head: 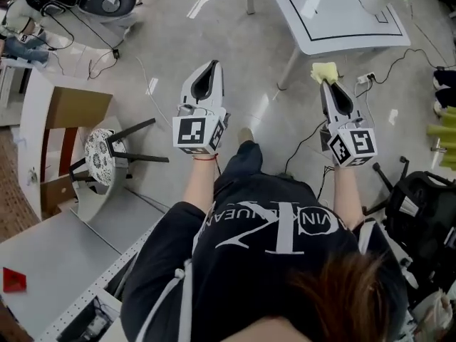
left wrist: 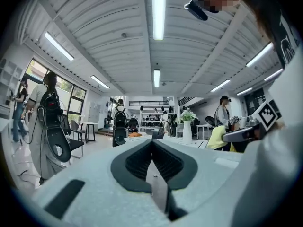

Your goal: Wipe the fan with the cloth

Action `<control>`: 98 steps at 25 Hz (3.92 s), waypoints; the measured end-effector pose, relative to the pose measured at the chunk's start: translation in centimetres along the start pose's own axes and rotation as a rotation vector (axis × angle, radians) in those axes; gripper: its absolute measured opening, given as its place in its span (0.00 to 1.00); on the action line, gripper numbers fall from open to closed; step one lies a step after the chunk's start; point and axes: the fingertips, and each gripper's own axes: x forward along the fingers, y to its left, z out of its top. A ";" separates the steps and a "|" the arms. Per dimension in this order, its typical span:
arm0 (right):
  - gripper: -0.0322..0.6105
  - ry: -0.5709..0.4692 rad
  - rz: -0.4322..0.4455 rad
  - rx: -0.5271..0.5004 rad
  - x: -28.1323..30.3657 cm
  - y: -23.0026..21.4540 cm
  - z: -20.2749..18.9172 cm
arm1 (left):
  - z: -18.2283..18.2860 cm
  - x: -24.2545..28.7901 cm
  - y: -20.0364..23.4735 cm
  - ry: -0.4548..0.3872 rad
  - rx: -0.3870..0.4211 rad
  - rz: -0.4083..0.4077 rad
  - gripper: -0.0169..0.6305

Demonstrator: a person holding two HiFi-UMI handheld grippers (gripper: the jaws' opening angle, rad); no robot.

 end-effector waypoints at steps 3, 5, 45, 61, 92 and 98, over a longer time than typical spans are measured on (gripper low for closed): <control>0.11 0.023 -0.025 0.006 3.4 0.3 -0.4 | -0.5 1.8 3.3 0.017 -0.003 -0.017 0.04; 0.11 0.039 -0.041 0.000 5.0 0.3 -0.7 | -0.8 3.0 4.9 0.025 -0.003 -0.030 0.04; 0.12 0.137 -0.039 -0.076 22.7 -16.7 0.6 | -7.5 36.5 -2.2 0.236 -0.058 -0.387 0.17; 0.12 0.122 -0.004 -0.124 27.4 -21.7 2.0 | -11.2 43.6 -3.9 0.316 -0.011 -0.338 0.43; 0.12 0.099 -0.089 -0.074 40.4 -30.4 3.6 | -12.9 47.1 -4.3 0.294 0.121 -0.503 0.45; 0.12 0.171 -0.037 -0.019 40.5 -29.3 0.4 | -13.2 47.2 -4.4 0.290 0.125 -0.524 0.46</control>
